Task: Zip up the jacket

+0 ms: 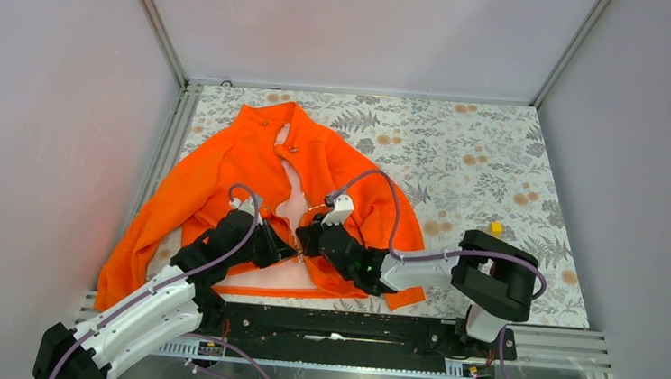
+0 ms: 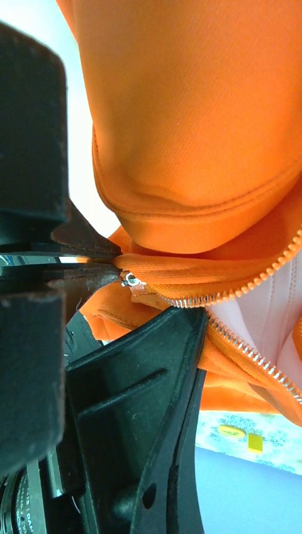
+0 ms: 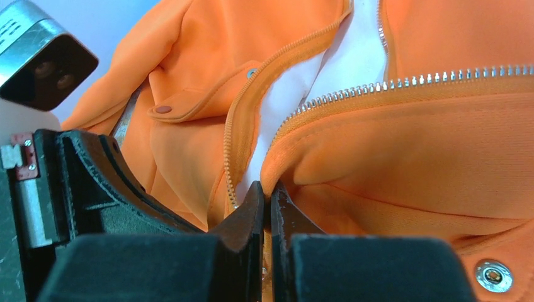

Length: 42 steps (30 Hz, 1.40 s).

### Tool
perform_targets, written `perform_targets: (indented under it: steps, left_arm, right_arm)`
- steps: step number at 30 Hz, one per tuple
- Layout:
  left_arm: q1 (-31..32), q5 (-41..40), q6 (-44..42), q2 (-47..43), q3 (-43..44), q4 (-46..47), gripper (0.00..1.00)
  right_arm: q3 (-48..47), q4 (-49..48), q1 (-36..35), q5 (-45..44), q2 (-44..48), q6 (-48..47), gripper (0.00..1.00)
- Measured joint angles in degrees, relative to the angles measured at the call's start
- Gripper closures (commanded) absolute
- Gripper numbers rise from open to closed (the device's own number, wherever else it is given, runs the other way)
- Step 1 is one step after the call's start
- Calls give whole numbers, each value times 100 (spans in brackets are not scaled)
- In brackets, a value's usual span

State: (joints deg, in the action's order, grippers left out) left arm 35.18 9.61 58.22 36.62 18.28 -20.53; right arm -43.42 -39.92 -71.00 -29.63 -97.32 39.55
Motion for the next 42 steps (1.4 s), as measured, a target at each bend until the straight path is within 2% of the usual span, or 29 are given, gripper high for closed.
perform_targets:
  steps: [3,4,8,13,16,21,24,27,34,39,42]
  left_arm:
    - [0,-83,4,-9,0,-83,100]
    - [0,-101,7,-22,0,-94,100]
    - [0,-48,11,-208,-2,-186,100]
    - [17,304,76,-310,-13,-240,100]
    - [17,472,162,-151,-13,-232,100]
    - [15,935,356,501,-22,-90,100]
    - [15,1180,446,697,-94,-4,100]
    - [-2,1344,483,715,-120,4,100]
    - [-70,1565,409,693,-96,-195,100]
    - [-125,1655,372,542,-74,-492,100]
    - [-138,1696,380,354,-72,-610,100]
  right_arm:
    - [-175,236,101,234,-103,256,100]
    - [-186,249,131,326,-107,273,95]
    - [-136,249,256,929,-11,-22,63]
    - [76,872,352,1991,756,-984,37]
    - [212,1469,356,2459,1368,-1469,24]
    - [503,2531,358,3130,2577,-2402,12]
    - [737,2667,328,3558,3008,-2981,12]
    - [1255,2234,120,3744,3209,-3591,13]
    - [1858,734,-520,3873,2575,-5014,22]
    - [1858,-348,-960,3456,1908,-5768,34]
    - [1864,-881,-1235,3084,1582,-6019,47]
